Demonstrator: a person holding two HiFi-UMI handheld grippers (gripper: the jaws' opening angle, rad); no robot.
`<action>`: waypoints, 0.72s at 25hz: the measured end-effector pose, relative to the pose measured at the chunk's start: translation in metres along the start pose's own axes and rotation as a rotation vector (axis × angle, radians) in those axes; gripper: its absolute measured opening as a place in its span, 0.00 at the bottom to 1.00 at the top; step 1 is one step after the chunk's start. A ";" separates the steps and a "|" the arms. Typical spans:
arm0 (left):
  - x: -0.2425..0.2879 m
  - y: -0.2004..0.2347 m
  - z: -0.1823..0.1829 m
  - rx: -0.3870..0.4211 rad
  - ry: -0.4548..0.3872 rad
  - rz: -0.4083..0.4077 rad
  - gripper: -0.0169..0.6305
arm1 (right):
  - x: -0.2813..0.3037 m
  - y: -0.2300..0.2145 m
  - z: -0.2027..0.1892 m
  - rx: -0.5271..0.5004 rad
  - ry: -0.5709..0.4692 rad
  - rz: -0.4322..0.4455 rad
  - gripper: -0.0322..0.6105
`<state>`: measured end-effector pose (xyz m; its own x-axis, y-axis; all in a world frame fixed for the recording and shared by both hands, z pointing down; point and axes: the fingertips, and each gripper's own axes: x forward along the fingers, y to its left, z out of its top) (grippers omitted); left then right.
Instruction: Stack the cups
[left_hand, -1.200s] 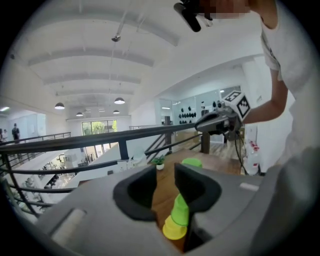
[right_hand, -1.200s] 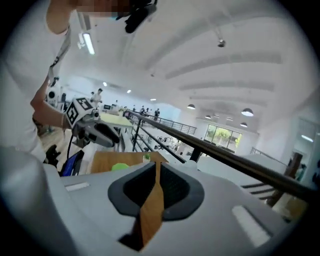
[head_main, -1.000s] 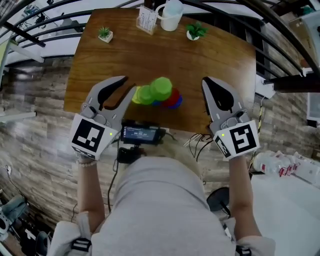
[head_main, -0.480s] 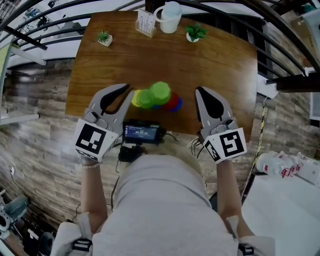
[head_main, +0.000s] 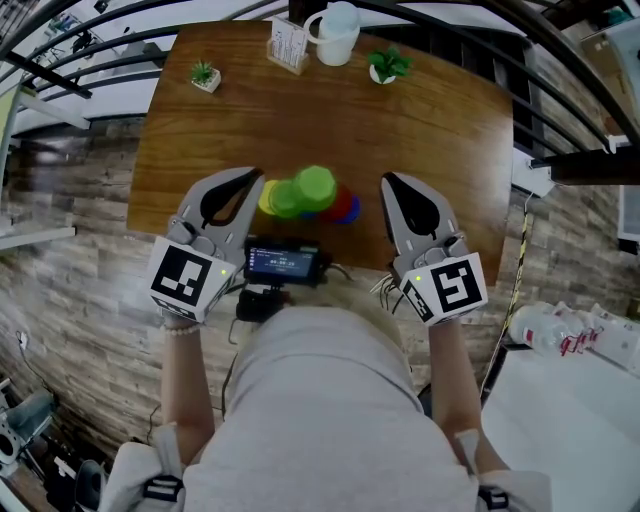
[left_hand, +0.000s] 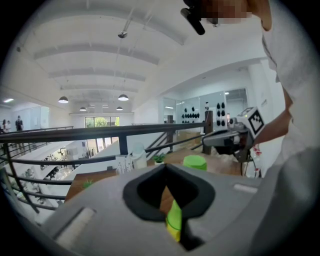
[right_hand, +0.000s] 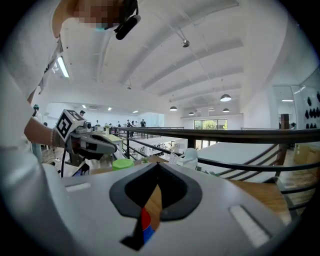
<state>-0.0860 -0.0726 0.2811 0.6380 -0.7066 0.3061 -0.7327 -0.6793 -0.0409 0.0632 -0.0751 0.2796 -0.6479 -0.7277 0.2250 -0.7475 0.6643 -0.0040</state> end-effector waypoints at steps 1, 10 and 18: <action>0.001 0.000 0.000 -0.002 0.002 0.002 0.02 | 0.000 0.000 0.000 0.001 0.001 0.002 0.05; 0.004 0.001 0.002 -0.009 0.004 0.008 0.02 | 0.002 -0.002 -0.002 0.004 0.011 0.007 0.05; 0.005 0.000 0.001 -0.002 -0.002 -0.001 0.02 | 0.003 0.000 -0.004 -0.004 0.019 0.011 0.05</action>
<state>-0.0820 -0.0766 0.2814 0.6394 -0.7061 0.3043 -0.7323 -0.6799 -0.0390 0.0621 -0.0771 0.2847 -0.6529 -0.7173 0.2435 -0.7399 0.6727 -0.0023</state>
